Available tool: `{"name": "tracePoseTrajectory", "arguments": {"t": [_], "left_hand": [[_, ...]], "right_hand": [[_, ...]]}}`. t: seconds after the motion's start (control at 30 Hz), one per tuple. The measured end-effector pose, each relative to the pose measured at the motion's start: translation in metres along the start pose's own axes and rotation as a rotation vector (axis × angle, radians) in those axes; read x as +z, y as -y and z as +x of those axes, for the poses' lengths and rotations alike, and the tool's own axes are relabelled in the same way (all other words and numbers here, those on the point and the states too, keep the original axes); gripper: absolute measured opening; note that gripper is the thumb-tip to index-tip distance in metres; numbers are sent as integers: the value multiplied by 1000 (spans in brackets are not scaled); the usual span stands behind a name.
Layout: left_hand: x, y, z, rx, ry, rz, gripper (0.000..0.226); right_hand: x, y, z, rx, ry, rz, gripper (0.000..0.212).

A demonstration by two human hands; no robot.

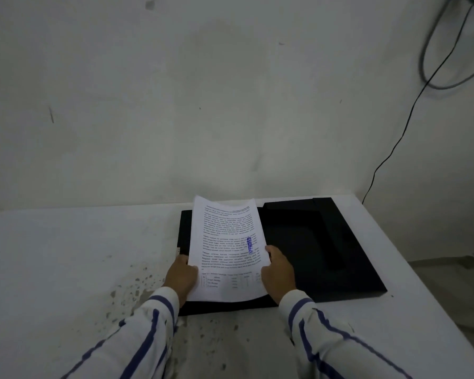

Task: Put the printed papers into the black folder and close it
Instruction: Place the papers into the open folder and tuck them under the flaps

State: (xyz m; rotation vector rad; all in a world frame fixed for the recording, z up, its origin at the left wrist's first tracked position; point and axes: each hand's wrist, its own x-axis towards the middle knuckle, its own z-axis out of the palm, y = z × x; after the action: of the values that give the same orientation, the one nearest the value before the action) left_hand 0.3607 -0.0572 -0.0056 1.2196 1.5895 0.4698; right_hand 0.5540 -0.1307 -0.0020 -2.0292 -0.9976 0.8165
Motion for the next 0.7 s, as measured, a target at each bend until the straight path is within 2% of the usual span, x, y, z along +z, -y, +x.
{"name": "tracePoseTrajectory", "arguments": {"t": [0.17,0.23,0.4,0.53,0.7], "left_hand": [[15,9,8,-49,5,58,20],[17,14,12,-44,12,98,22],[14,20,20,-35,28,146,22],[10,21,25,-15,17,160,24],[6,20,27,-4,21,171,40]], "right_hand": [[7,-13,7,-90,85,-340,41],[10,-16,11,-104,128,-526,35],[17,-22,18,-123,98,-819,20],[18,-27,23,-127,69,-965,20],[20,-31,26,-78,98,-993,27]]}}
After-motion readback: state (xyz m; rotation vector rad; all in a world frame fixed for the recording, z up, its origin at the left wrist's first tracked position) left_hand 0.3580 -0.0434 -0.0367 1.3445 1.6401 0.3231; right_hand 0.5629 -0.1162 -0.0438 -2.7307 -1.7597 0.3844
